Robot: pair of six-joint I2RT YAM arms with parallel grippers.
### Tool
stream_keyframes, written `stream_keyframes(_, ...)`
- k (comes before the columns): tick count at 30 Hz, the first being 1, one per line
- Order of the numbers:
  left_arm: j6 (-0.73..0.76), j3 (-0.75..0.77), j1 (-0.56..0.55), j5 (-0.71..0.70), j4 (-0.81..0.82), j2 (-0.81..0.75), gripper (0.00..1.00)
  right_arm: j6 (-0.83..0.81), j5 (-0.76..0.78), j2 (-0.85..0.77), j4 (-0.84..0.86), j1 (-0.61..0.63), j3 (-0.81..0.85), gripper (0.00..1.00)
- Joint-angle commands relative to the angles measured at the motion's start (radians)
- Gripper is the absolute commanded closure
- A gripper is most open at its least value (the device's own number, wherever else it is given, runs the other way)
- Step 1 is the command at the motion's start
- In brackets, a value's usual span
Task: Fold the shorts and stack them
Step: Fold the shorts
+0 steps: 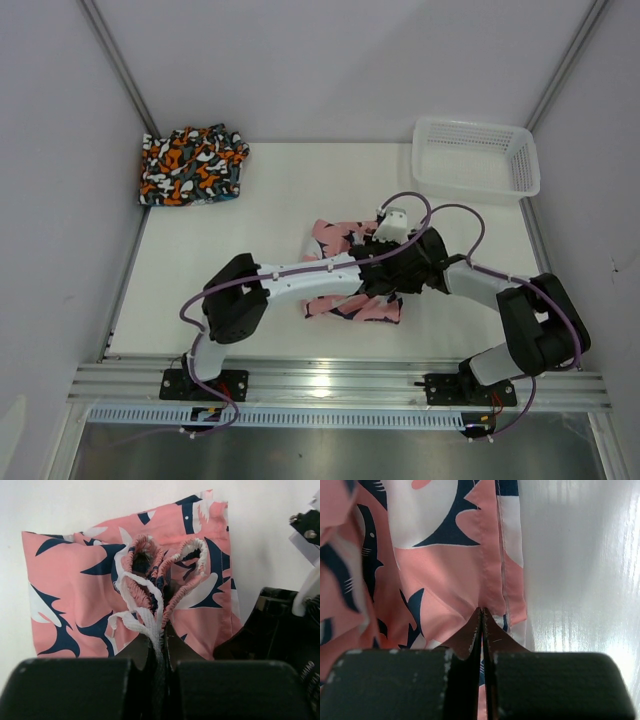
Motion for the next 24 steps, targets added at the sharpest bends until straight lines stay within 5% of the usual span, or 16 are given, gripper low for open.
stream_keyframes(1,-0.126,0.072,0.017,0.005,-0.064,0.028,1.00,0.023,-0.006,-0.041,0.008,-0.008,-0.017,1.00)
stream_keyframes(6,-0.165,0.046,0.048,0.085,-0.026,0.025,0.93,0.032,-0.010,-0.036,0.025,-0.013,-0.030,1.00)
stream_keyframes(9,-0.165,-0.003,0.069,0.149,0.026,-0.003,0.80,0.032,-0.020,-0.035,0.035,-0.018,-0.034,1.00)
stream_keyframes(13,-0.151,-0.089,0.092,0.227,0.138,-0.071,0.30,0.032,-0.019,-0.035,0.039,-0.021,-0.040,1.00)
stream_keyframes(15,-0.136,-0.123,0.099,0.289,0.203,-0.122,0.14,0.034,-0.016,-0.032,0.041,-0.021,-0.040,1.00)
stream_keyframes(24,-0.098,-0.207,0.120,0.477,0.307,-0.343,0.05,0.021,0.003,-0.062,0.010,-0.037,-0.042,1.00)
